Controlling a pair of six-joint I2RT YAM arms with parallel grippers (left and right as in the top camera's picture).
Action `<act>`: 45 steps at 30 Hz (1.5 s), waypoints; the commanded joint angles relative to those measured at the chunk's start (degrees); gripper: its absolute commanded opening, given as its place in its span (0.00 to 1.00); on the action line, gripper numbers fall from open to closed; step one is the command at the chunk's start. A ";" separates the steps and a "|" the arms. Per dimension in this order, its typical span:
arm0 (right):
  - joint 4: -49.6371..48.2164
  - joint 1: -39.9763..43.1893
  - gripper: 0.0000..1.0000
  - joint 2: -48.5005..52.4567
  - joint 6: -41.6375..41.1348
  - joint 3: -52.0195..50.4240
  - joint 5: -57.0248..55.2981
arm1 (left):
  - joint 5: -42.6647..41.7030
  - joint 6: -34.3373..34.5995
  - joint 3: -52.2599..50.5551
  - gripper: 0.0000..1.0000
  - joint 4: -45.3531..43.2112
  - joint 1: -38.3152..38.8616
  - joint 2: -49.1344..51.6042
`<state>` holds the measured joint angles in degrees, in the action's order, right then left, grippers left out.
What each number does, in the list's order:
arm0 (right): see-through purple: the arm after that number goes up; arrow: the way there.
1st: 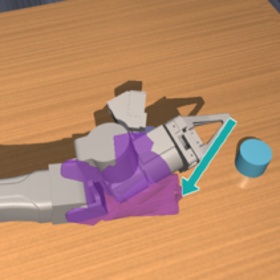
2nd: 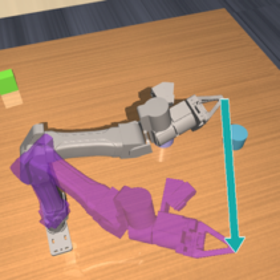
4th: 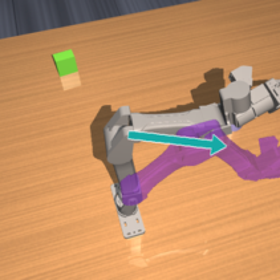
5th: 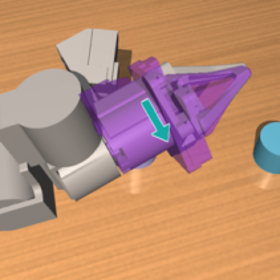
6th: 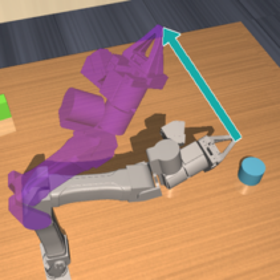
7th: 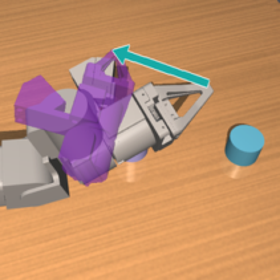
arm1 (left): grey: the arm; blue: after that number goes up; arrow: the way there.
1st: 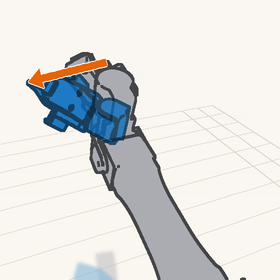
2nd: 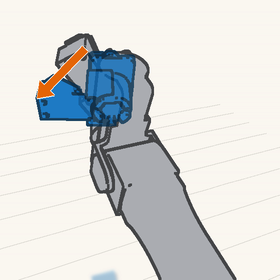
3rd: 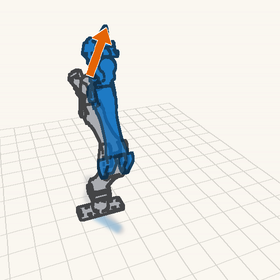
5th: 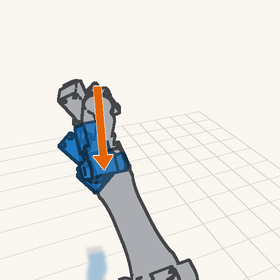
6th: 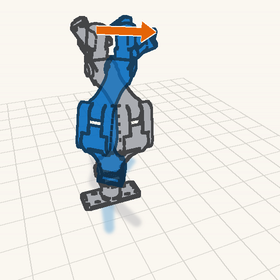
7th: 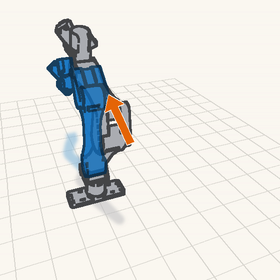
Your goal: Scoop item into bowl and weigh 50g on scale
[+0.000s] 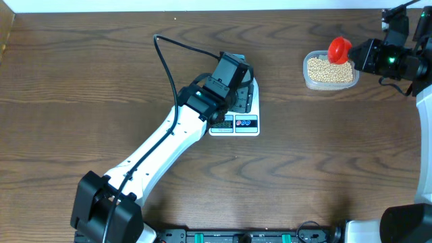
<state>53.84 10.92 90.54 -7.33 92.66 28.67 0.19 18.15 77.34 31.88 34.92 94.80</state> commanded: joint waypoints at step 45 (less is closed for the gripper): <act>1.03 0.07 0.01 0.13 4.85 0.59 -4.33 | 2.05 1.66 0.35 0.84 0.15 -1.60 -1.60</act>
<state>55.46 10.92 90.54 -3.40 92.66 25.32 0.67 18.26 77.34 32.53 34.33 94.70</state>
